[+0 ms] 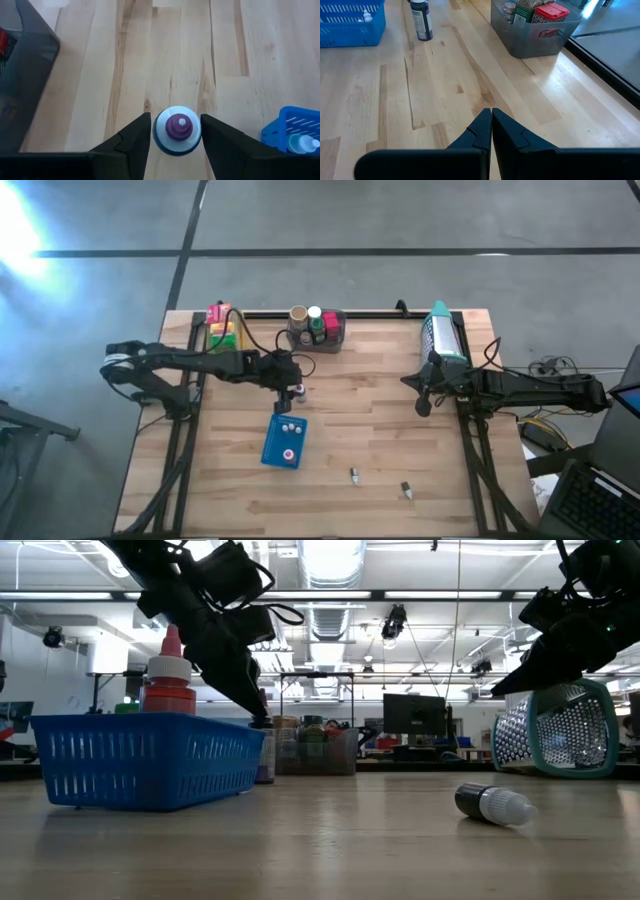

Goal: Pick & Place Kitchen Items
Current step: Put the large purple food coloring bottle into the blue bin

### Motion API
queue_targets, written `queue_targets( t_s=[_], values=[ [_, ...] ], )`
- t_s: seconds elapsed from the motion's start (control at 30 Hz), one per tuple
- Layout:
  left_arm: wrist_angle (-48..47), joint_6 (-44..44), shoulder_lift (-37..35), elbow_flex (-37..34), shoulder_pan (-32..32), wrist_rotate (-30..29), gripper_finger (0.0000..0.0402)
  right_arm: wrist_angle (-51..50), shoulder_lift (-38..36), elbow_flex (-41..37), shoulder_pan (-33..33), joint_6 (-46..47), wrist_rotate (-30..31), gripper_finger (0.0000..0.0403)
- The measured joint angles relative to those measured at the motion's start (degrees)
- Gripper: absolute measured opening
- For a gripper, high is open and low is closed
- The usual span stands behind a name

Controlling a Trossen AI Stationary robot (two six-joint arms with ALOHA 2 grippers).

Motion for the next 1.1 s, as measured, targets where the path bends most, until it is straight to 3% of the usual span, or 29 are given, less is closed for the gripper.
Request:
queue_targets(
  t_s=[0.3,0.6,1.1],
  values=[
    [0.05,-0.08,0.0,0.0,0.0,0.0,0.0172,-0.02,0.0,0.0,0.0,0.02,0.0,0.0008],
    [0.07,0.03,0.0,0.0,0.0,0.02,0.0127,-0.02,0.0,0.0,0.0,0.01,0.0,0.0008],
    [0.07,0.09,0.0,0.0,0.0,0.04,0.0132,-0.02,0.07,0.0,0.0,0.0,0.02,0.0008]
  ],
)
